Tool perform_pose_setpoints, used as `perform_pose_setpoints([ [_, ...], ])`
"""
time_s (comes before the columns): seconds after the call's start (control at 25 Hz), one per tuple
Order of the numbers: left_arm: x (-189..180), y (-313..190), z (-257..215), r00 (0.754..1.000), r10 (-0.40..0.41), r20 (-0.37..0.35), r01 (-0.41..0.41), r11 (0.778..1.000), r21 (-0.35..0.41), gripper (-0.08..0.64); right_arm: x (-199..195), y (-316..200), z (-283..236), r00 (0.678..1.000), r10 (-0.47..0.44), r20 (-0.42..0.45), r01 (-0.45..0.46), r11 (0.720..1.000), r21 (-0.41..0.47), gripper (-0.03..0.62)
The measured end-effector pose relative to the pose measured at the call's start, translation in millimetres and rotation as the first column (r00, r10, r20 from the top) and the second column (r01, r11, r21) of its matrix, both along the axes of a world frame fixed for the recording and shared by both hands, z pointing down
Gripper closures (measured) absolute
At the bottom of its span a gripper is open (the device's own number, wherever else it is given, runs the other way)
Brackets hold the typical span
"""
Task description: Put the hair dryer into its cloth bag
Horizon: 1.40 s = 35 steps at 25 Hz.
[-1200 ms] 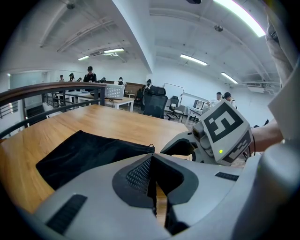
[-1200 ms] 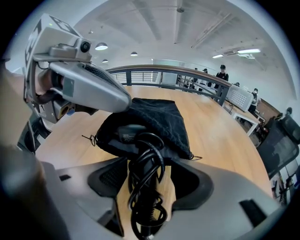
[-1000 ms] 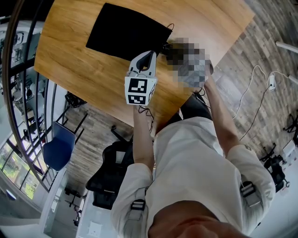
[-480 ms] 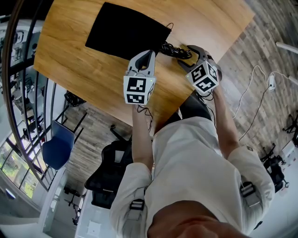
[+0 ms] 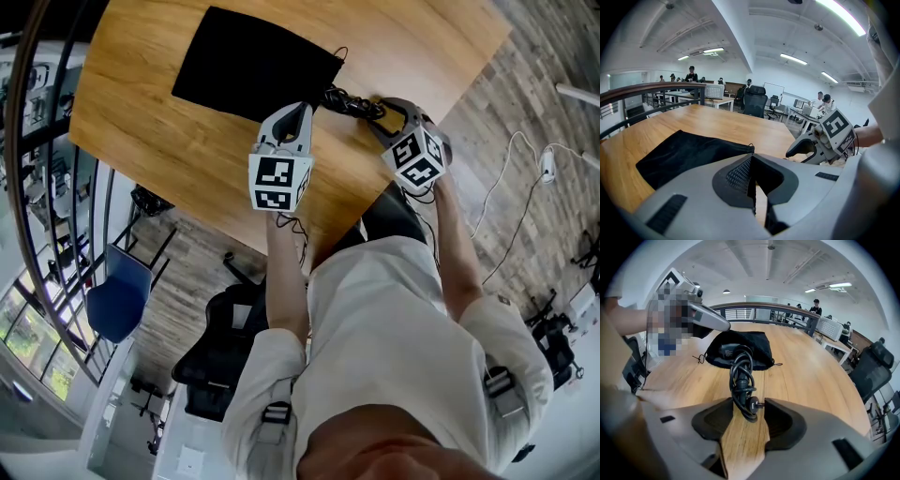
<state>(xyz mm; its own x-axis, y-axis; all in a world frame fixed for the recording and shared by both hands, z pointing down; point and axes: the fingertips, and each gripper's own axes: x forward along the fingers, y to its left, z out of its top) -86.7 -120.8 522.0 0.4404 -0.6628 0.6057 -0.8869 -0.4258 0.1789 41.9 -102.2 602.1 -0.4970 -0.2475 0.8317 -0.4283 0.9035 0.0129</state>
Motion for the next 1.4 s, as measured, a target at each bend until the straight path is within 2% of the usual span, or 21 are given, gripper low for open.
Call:
perform_pose_setpoints([
  [0.24, -1, 2, -2, 1.0, -0.001, 0.001, 0.001, 1.0, 0.003, 0.543, -1, 2, 0, 1.0, 0.002, 0.019, -0.002, 1.0, -0.008, 0.364],
  [0.36, -1, 2, -3, 1.0, -0.003, 0.001, 0.003, 1.0, 0.005, 0.542, 2, 4, 3, 1.0, 0.008, -0.002, -0.008, 1.0, -0.02, 0.322],
  [0.48, -1, 2, -3, 1.0, -0.003, 0.001, 0.003, 1.0, 0.005, 0.543, 6, 4, 10, 1.0, 0.019, -0.017, -0.019, 0.999, -0.038, 0.32],
  [0.56, 0, 2, -3, 1.0, -0.001, 0.002, 0.001, 1.0, 0.003, 0.543, 7, 2, 16, 0.999, 0.027, -0.021, -0.028, 0.999, -0.046, 0.34],
  [0.72, 1, 1, -3, 1.0, 0.003, 0.001, -0.003, 1.0, 0.002, 0.543, 5, 0, 25, 0.999, 0.034, -0.019, -0.035, 0.998, -0.05, 0.436],
  [0.8, 0, 2, -4, 1.0, 0.003, 0.0, -0.003, 1.0, 0.002, 0.543, 5, -1, 25, 0.999, 0.04, -0.015, -0.04, 0.998, -0.053, 0.449],
  [1.4, 4, 2, -4, 1.0, 0.013, -0.006, -0.013, 1.0, 0.004, 0.543, -12, -6, 12, 0.999, 0.03, 0.029, -0.029, 0.999, -0.045, 0.465],
])
